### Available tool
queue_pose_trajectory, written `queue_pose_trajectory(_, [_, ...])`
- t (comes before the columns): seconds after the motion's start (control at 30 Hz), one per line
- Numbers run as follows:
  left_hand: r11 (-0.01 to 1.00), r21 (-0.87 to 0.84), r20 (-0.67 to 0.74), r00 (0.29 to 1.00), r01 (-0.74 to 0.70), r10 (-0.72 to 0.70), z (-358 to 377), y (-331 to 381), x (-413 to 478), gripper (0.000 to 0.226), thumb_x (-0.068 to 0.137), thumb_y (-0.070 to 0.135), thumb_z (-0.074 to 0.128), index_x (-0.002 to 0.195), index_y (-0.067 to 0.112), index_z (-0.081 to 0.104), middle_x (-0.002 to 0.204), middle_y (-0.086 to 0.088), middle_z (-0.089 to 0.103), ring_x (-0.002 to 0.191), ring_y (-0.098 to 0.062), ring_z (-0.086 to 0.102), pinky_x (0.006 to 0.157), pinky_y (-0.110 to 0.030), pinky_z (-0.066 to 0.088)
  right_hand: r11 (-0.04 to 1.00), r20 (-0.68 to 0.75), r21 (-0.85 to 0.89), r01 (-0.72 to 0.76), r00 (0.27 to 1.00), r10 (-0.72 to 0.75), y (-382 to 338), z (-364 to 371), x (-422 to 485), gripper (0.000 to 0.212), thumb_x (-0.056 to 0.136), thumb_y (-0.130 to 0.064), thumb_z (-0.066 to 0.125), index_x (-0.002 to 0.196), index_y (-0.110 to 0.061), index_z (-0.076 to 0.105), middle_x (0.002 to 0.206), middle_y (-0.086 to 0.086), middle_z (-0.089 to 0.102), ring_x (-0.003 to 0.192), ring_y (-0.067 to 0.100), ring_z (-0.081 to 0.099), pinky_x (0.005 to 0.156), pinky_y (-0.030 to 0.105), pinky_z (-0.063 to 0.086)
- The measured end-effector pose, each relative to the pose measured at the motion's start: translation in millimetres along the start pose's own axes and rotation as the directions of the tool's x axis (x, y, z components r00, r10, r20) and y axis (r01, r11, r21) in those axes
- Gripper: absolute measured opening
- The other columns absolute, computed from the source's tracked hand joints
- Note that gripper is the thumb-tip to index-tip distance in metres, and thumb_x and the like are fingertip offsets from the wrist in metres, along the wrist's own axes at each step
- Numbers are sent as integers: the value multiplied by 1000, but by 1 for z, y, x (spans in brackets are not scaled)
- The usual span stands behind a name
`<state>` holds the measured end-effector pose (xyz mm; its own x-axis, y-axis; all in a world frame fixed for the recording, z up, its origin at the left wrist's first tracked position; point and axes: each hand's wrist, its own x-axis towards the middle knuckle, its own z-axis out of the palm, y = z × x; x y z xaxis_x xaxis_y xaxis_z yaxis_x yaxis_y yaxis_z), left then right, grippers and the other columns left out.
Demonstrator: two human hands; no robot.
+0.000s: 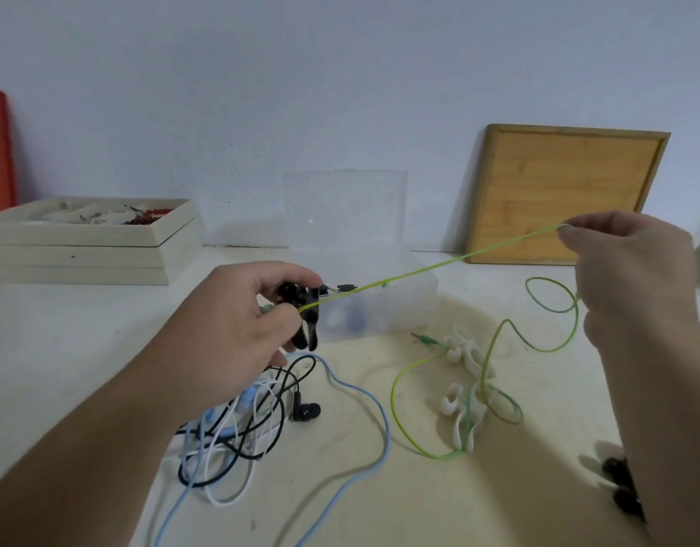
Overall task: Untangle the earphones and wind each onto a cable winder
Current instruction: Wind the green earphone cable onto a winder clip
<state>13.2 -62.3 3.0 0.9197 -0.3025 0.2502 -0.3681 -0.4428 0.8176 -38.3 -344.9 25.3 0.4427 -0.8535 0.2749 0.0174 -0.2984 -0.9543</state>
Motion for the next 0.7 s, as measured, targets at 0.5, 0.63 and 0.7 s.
queue_pose_trajectory(0.5, [988,-154,165,985,-31,57,7,12,-10,42,92,-5,47,95,27,75,45,3,52,40,-9,49,46,-10,41,881,517,-125,456,788,-335,-13,28,-47,38,87,2,58,115,-19,73,107,-13,72,104,-2,64,86,0,39])
queue_pose_trajectory(0.63, [984,-159,180,978,-75,104,8,14,-11,43,90,0,49,90,33,77,49,-4,55,42,-10,52,47,-11,42,966,896,51,254,416,-157,-13,39,-79,38,93,-36,66,128,-25,64,112,-16,73,104,-11,63,90,7,45])
queue_pose_trajectory(0.7, [982,-168,177,977,-87,117,8,14,-11,43,88,1,49,89,33,78,53,-8,58,43,-12,54,48,-13,44,955,946,-11,296,313,-86,-8,40,-78,45,89,-55,63,124,-27,66,104,-11,75,101,-1,67,99,26,47])
